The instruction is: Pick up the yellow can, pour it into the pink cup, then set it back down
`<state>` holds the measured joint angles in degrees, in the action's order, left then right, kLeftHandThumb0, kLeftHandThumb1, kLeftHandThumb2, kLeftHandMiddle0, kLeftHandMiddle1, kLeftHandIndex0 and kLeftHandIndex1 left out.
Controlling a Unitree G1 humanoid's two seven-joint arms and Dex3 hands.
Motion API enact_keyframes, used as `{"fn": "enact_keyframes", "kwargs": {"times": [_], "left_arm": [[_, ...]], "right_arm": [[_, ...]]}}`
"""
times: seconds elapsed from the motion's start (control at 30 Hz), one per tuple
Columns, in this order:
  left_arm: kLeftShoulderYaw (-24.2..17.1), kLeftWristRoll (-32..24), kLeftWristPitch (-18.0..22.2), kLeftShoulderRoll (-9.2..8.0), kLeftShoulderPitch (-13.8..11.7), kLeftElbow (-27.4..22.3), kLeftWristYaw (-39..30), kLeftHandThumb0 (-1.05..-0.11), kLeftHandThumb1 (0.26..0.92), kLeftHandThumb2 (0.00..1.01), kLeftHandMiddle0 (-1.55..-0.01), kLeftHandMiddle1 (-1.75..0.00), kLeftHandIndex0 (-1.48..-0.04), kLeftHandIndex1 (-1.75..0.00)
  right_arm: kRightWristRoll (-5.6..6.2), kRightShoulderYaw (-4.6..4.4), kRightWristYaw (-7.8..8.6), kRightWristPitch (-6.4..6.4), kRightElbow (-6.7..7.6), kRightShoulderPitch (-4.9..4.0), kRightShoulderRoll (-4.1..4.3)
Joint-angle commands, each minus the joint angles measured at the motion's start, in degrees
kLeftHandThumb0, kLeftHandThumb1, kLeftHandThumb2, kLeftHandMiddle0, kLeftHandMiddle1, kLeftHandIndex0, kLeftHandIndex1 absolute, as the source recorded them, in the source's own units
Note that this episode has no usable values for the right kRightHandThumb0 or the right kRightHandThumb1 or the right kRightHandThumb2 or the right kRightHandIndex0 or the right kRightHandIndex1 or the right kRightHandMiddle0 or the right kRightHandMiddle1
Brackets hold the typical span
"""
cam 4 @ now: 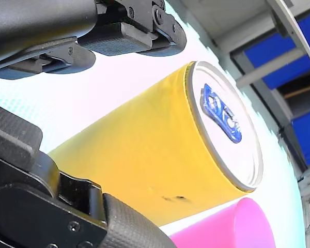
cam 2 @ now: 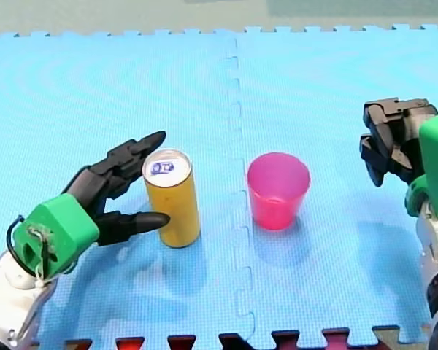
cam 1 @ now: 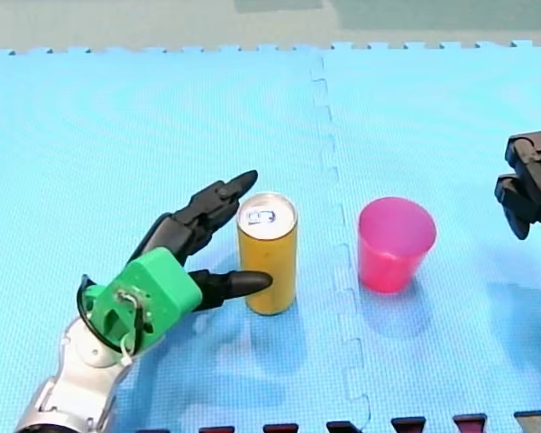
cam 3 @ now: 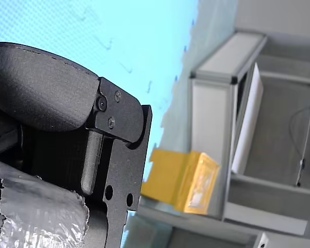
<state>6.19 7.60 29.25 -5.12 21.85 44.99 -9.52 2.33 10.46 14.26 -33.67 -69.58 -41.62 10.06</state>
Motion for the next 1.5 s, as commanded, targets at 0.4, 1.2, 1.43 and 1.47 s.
{"fn": "enact_keyframes", "kwargs": {"times": [0.4,1.2,1.43,1.47], "left_arm": [[-0.5,-1.2,3.3,1.33,1.5,4.6,-0.2,-1.016,0.732,0.00,-0.34,0.00,-0.33,0.00],[-0.1,-0.6,4.7,2.63,4.3,7.9,-0.4,-0.998,0.727,0.00,-0.36,-0.01,-0.36,0.00],[0.1,-0.4,5.1,3.02,5.2,9.7,-0.4,-1.004,0.729,0.00,-0.36,0.00,-0.36,0.00],[0.1,-0.3,5.2,3.11,5.3,10.0,-0.4,-1.005,0.730,0.00,-0.36,0.00,-0.37,0.00]], "right_arm": [[-0.23,-0.19,-0.86,0.24,0.32,0.12,0.59],[-0.64,-0.83,-2.20,0.02,0.93,0.67,0.30],[-0.68,-0.98,-2.47,0.12,0.92,0.64,0.29],[-0.68,-1.00,-2.50,0.13,0.91,0.66,0.27]]}}
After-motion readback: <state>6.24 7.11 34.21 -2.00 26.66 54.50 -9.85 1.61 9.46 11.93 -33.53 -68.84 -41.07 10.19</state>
